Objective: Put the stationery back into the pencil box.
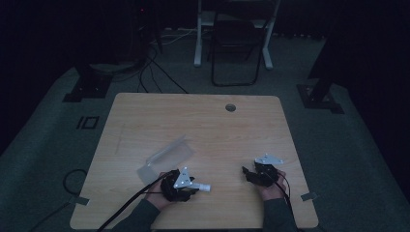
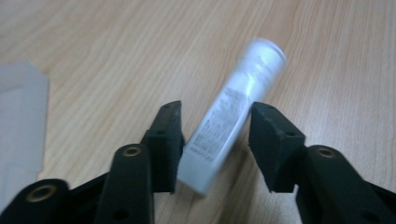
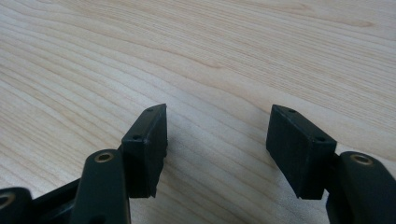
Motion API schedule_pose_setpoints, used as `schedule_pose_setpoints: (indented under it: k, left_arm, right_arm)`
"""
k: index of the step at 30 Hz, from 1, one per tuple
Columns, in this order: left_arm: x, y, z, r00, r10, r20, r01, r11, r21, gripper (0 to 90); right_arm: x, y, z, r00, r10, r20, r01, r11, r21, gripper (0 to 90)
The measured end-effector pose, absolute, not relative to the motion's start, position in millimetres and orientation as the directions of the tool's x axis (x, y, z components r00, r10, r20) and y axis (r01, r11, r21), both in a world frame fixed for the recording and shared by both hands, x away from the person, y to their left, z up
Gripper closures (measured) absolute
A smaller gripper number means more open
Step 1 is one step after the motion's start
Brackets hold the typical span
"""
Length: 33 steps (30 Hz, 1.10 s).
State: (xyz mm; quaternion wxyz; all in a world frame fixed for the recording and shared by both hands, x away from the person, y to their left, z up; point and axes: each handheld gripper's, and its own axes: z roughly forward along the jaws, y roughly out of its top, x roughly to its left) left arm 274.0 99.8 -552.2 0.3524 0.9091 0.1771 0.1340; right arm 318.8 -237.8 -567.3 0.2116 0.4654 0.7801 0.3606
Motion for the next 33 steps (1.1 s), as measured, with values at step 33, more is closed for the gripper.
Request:
schedule_pose_setpoints:
  k: [33]
  left_arm:
    - [276.5, 98.4, -553.0, 0.891, 0.449, 0.067, 0.288, -0.672, 0.682, 70.7]
  right_arm:
    - [318.8, -237.7, -567.2, -0.480, 0.877, 0.006, 0.573, 0.309, 0.759, 38.4]
